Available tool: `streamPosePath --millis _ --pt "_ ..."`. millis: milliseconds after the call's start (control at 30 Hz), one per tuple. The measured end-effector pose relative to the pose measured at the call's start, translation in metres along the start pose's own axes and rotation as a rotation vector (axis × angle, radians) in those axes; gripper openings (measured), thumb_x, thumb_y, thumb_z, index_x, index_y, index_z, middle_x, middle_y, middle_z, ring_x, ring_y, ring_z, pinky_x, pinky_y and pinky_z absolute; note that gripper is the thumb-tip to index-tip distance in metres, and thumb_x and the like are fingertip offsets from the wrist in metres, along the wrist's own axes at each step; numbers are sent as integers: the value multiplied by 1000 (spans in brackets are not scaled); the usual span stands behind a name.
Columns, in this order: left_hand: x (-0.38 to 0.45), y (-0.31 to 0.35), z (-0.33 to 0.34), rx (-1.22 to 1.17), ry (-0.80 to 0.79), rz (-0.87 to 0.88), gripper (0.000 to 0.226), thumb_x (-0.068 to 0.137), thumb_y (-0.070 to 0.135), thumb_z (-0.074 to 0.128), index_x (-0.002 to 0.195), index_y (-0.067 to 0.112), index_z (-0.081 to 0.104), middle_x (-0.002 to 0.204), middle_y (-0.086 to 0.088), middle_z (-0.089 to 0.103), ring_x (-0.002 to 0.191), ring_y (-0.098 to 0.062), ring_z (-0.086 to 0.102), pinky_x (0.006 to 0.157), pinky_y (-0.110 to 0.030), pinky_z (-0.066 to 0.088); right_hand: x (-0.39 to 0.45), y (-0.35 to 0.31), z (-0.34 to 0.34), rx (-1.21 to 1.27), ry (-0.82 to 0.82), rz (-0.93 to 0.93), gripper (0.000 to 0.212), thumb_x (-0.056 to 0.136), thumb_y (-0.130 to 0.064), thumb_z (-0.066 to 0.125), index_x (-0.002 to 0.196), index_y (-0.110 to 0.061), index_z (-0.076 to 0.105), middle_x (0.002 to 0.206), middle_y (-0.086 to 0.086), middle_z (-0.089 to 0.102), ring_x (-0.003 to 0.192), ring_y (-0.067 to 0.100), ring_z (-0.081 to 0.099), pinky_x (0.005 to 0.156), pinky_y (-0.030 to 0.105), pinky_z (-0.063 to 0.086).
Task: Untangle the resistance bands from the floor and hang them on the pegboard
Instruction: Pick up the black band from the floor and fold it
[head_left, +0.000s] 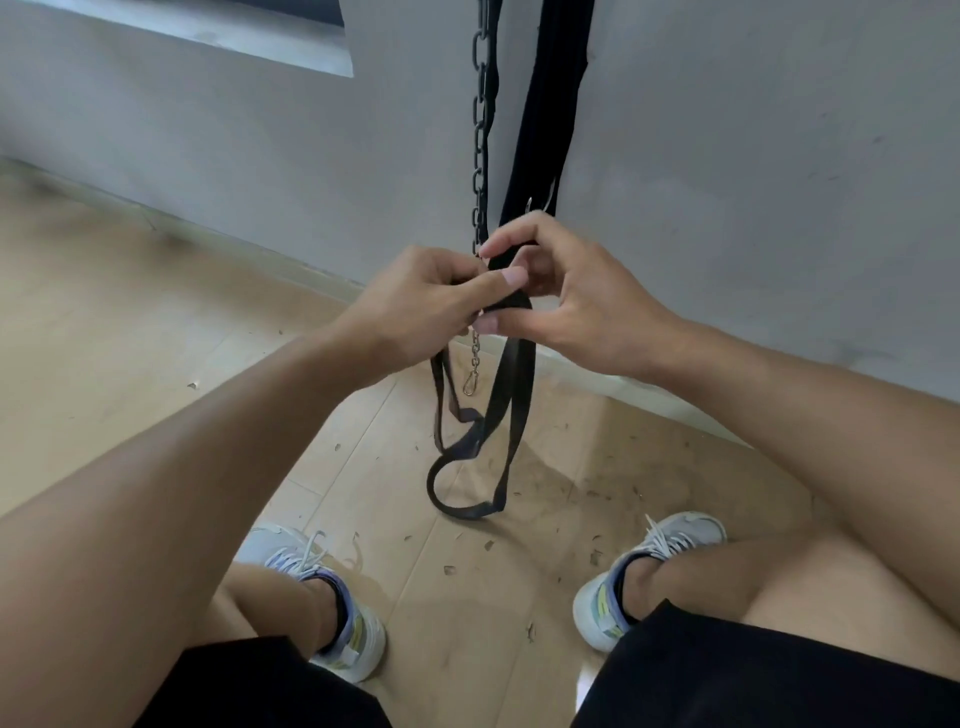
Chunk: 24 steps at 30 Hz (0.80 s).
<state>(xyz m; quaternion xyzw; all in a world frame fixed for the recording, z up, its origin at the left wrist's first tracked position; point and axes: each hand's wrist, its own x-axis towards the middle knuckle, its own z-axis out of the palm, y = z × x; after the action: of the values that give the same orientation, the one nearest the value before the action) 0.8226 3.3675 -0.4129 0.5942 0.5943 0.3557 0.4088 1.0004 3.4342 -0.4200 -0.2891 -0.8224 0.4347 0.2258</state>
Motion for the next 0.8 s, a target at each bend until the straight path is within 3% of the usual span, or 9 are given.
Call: streamPosePath --millis 67,133,200,300,433,533,633,700,800 --pt "0 2 -3 -84 -10 42 42 96 45 63 65 18 69 58 -4 42 53 -11 34 59 -29 31 1 6 -5 54 -91 87 44 78 -32 90 112 -25 63 92 2 72 90 18 72 89 45 58" --pt "-2 5 -7 -212 -16 72 37 97 40 63 68 18 72 60 -8 47 54 -11 35 63 -27 35 -1 15 -6 -83 -269 185 32 80 -31 88 101 -17 69 88 6 70 85 20 69 86 43 58" --pt "-2 5 -14 -299 8 68 37 100 31 59 69 17 72 55 1 52 52 -10 36 65 -24 38 -5 28 -5 -180 -378 233 22 87 -31 83 88 -14 70 78 -4 68 78 14 67 79 38 55" --pt "-2 1 -26 -281 29 12 38 103 29 54 74 9 69 51 4 44 51 -12 37 70 -28 41 -2 36 -13 -139 -281 248 20 96 -30 74 82 -20 63 69 -15 56 66 -1 54 71 22 43" --pt "-1 -4 -35 -217 16 -86 39 104 35 51 85 6 69 53 2 46 51 -15 42 76 -38 43 2 31 -25 -290 -218 242 26 104 -49 52 87 -31 47 81 -9 53 78 16 55 78 39 49" --pt "-3 2 -26 -105 -58 -127 49 99 50 54 89 6 73 53 0 50 52 -14 46 75 -41 43 0 15 -21 -451 -284 219 26 108 -46 46 90 -28 41 79 -2 50 72 19 50 67 37 43" --pt "-5 7 -9 -13 -127 -157 47 96 54 57 75 15 72 52 0 52 54 -15 46 73 -40 42 -2 -1 -13 -479 -282 114 19 107 -45 49 96 -30 46 82 -9 53 75 5 54 64 23 42" --pt "-4 8 -2 -5 -122 -142 44 97 48 61 65 19 69 50 3 49 55 -16 44 73 -39 43 -3 -3 -10 -394 -257 81 21 104 -42 57 88 -35 45 76 -14 51 68 -2 51 60 16 39" --pt "0 6 -3 -59 -15 -96 39 96 39 66 66 14 67 47 8 42 51 -11 39 68 -34 39 0 4 -15 -244 -242 84 23 93 -33 76 85 -30 55 72 -11 53 62 1 48 61 20 40"
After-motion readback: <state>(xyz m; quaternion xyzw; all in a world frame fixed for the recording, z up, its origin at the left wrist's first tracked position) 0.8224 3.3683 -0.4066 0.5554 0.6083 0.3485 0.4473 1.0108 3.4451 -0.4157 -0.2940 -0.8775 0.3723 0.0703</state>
